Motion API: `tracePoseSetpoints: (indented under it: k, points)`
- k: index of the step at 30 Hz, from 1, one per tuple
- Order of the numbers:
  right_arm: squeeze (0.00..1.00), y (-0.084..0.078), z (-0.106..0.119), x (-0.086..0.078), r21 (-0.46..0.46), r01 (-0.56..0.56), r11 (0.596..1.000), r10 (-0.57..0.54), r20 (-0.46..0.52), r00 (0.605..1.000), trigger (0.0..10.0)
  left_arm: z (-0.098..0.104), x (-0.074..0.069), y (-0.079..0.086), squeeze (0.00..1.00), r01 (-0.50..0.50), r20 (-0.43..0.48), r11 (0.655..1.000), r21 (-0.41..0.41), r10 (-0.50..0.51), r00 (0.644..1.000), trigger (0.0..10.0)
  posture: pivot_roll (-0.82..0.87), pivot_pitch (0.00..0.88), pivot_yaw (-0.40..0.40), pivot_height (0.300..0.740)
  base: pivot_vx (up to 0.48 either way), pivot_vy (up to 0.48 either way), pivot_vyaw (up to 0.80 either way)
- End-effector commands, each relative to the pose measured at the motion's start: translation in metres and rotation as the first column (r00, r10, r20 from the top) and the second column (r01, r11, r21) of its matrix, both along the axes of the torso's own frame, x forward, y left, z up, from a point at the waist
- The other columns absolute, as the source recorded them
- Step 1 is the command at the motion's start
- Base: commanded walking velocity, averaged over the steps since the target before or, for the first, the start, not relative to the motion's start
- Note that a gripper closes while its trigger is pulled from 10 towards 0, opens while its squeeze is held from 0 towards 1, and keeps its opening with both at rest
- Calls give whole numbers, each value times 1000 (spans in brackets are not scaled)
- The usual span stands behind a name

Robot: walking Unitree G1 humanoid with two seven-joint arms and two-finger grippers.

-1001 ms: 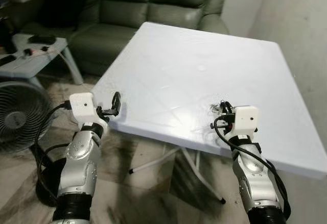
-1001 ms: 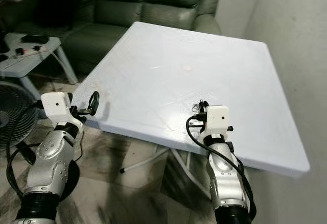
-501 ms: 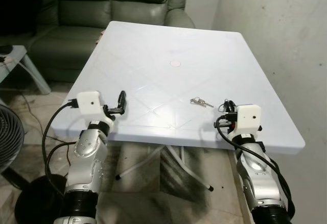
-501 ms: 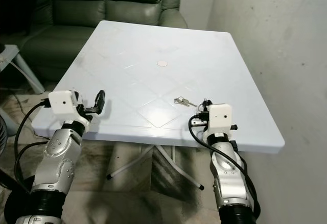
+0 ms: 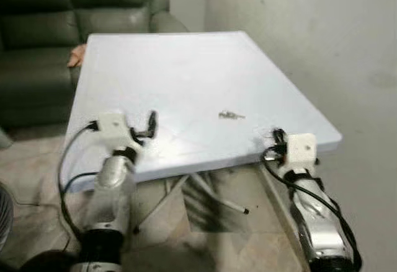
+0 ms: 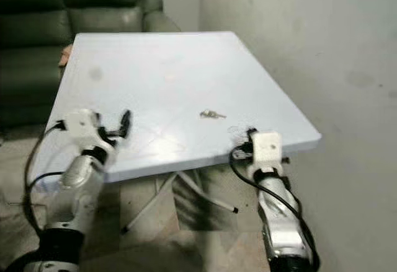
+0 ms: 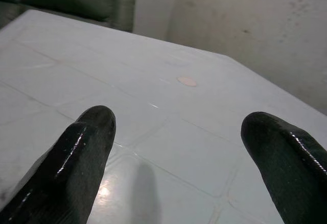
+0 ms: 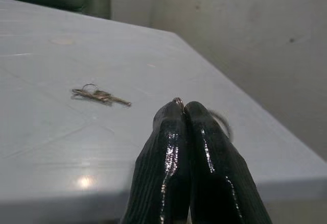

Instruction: Hang keys on a hook

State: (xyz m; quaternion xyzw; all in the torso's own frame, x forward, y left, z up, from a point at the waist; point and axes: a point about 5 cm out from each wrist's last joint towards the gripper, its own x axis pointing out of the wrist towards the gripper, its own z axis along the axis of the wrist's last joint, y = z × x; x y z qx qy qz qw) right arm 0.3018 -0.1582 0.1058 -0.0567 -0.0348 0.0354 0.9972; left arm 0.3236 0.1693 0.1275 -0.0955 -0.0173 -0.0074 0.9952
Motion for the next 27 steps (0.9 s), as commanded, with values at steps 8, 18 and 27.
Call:
tracePoseSetpoints:
  k: [8, 18, 27]
  points:
    - [0, -6, 6, 1, -11, 14, 1000, -14, 16, 1000, 10000, 0, 2, -3, 0, 3, -18, 1000, 5, -3, 1000, 10000, 20, 0, -30, 740, 0, 0, -769]
    - [0, -4, 6, 1, -11, 9, 1000, -9, 12, 1000, 10000, -1, 2, -3, 0, 4, -26, 1000, 8, -4, 1000, 10000, 21, 0, -30, 740, 0, 0, -770]
    - [0, -4, 7, 3, -13, 7, 1000, -7, 15, 1000, 10000, 0, 4, -3, 0, 7, -22, 1000, -4, -7, 1000, 10000, 20, 0, -30, 740, 0, 0, -769]
